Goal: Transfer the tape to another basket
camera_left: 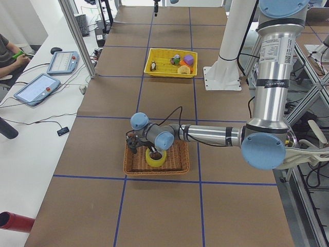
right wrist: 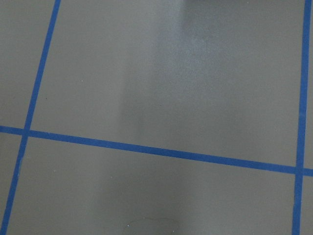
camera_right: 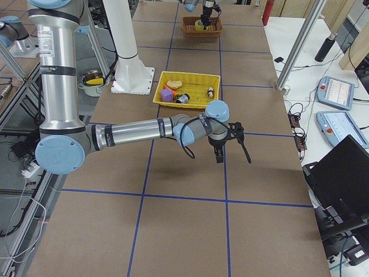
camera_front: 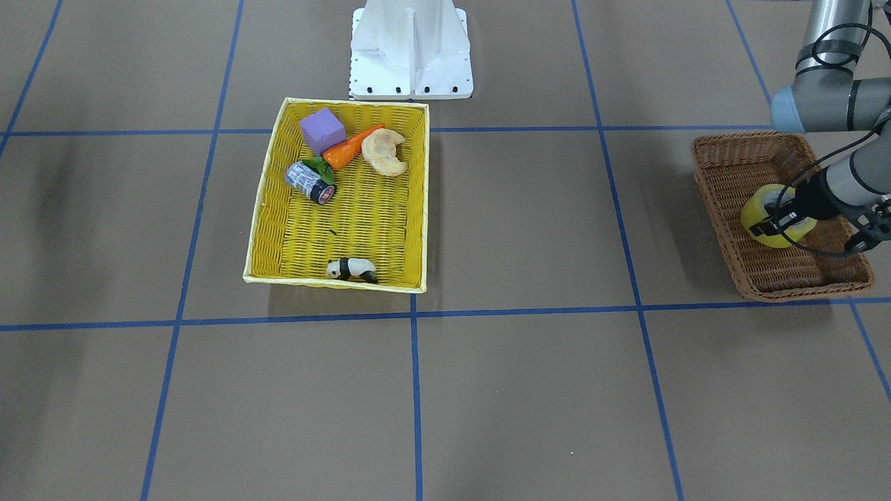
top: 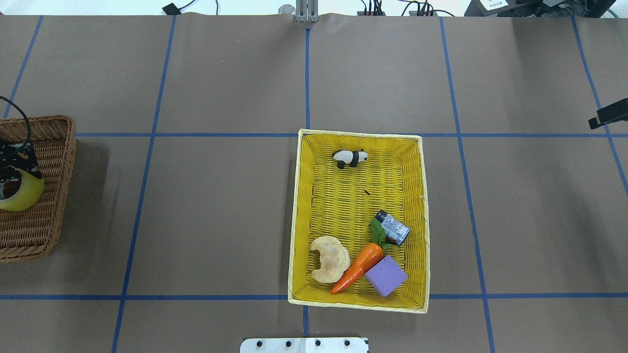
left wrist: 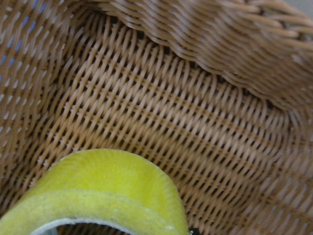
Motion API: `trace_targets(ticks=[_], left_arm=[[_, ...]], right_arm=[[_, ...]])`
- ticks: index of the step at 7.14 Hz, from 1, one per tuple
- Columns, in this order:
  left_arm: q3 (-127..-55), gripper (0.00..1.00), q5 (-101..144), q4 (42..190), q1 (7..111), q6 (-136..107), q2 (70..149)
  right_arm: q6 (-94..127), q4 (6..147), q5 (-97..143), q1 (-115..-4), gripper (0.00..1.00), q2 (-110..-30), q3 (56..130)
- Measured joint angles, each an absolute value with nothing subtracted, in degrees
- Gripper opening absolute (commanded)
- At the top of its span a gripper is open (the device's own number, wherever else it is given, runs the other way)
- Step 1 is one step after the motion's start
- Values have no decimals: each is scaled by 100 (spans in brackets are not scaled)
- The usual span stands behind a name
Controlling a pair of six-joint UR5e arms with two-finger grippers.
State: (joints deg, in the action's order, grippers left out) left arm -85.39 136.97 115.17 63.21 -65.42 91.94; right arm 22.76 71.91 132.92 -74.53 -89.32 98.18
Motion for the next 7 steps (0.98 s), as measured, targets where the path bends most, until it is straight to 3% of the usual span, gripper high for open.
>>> trace_targets(ticks=[3, 7], left_arm=[[-8618, 98, 13745, 11533, 6355, -6377, 9120], [-10136, 98, 13845, 11509, 7200, -5098, 8622]], right_arm=[[2278, 7216, 13289, -7445, 100, -8919, 9837], [2229, 7244, 13424, -7585, 100, -8905, 9838]])
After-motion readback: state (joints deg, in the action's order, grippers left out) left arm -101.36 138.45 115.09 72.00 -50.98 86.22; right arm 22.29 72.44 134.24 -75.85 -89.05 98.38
